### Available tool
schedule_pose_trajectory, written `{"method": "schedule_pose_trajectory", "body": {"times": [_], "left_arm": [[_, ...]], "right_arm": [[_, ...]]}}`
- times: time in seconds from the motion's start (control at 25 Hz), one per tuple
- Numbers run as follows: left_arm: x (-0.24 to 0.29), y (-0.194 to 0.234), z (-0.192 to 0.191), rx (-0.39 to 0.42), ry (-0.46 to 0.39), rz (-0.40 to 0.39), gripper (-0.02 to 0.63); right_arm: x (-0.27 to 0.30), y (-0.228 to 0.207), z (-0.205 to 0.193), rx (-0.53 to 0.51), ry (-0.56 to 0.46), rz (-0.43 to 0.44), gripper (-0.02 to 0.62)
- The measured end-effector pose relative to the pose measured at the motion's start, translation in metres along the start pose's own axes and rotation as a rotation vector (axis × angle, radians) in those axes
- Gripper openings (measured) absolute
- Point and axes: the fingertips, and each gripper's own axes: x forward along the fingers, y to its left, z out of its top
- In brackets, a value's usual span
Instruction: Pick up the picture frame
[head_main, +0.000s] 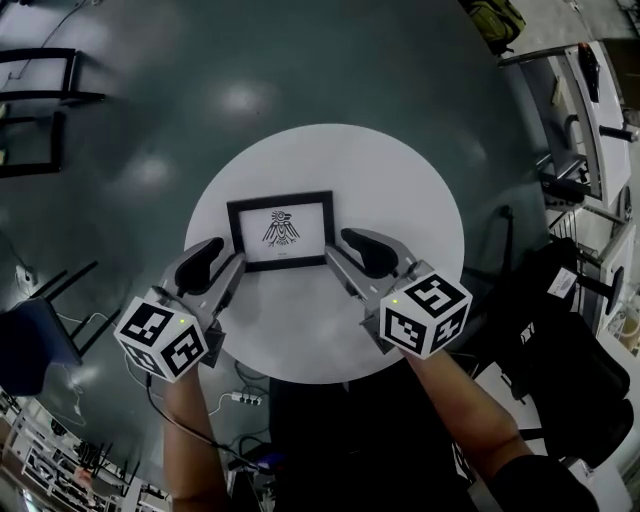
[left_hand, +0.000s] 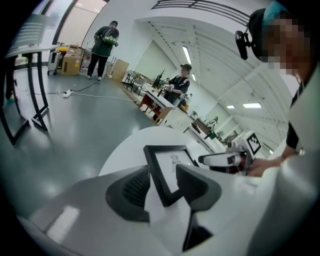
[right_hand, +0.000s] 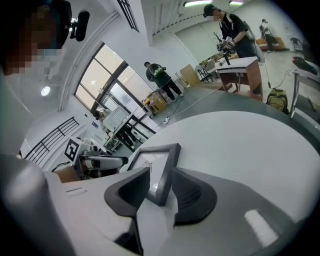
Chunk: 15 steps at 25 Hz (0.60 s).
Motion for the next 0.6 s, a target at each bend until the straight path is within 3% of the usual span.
{"method": "schedule_pose_trajectory", "body": {"times": [0.12,0.28,0.6], "left_arm": [[0.001,0.002,0.001,0.0,0.021,0.018,0.16],[0.004,0.003,-0.003,-0.078,0.049,-0.008,0.16],[0.011,0.009,-0.008,-0.066,0.11,0.031,0.16]], "right_arm": [[0.002,-0.002,-0.002,0.018,0.003,-0.015,0.132],[0.007,-0.004,-0.004,0.013,0.018,-0.036,0.132],[0.016,-0.006,-0.004,-0.019,0.047,-0.087,0.112]]}}
